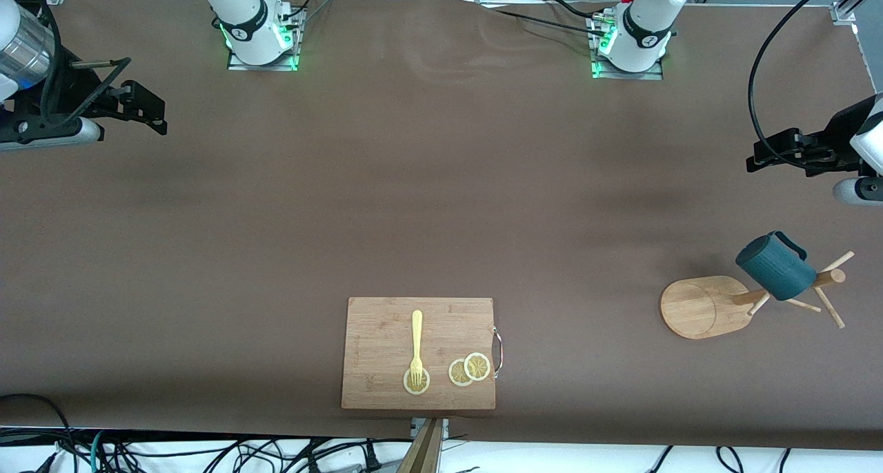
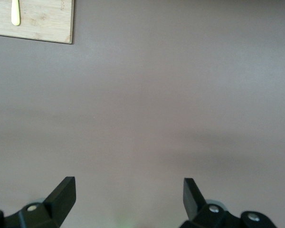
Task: Pass cup and hang on rack
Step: 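Open the left gripper and raise it away from the rack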
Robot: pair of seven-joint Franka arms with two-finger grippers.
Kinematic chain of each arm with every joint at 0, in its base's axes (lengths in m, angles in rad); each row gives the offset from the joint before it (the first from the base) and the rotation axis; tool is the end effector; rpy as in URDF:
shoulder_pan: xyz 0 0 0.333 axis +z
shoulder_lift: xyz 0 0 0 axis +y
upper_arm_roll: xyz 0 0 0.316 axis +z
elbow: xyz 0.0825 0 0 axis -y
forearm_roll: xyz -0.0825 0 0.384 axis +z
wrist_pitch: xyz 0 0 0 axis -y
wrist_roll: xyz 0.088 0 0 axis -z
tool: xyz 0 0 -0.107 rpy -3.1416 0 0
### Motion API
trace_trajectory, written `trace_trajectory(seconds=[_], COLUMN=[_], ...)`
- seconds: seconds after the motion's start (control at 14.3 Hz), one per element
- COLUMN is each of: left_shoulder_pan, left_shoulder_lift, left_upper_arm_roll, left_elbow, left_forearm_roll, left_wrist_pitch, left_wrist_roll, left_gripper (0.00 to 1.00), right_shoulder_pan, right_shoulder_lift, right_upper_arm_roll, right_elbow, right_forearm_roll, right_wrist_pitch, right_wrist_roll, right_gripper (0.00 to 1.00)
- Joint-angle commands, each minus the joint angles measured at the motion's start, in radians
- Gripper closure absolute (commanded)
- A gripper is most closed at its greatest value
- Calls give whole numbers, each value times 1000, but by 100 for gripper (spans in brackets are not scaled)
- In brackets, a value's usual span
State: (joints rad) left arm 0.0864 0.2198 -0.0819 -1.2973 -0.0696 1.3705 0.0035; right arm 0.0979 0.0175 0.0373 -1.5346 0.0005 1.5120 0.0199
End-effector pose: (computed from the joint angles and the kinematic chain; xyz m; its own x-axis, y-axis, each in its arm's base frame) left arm 0.5997 0.0003 0.6085 0.9894 -0.0135 -0.1443 -0.0008 -0.9961 0.0877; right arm 0.5490 0.0745 0.6267 0.9926 0.1150 -0.0401 0.1151 -0.9934 -0.0003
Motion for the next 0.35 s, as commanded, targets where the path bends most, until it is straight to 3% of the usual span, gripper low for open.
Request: trace_trajectory(seconds=[0.0,0.28], left_shoulder_pan=[-2,-25], left_shoulder_lift=[7,7], left_upper_arm_roll=[-7,-7], left_elbow=[18,18], left_forearm_roll=[31,40], left_wrist_pitch=[-19,-21], left_wrist_roll=[-16,-17], left_gripper=[0,0], right_shoulder_pan=[2,2], right_shoulder_lift=[1,1], right_upper_arm_roll=[0,0], right_elbow=[8,7], right_forearm_roll=[3,3], right_wrist_pitch=[0,0], right_wrist_roll=[-17,-17], right_gripper=[0,0])
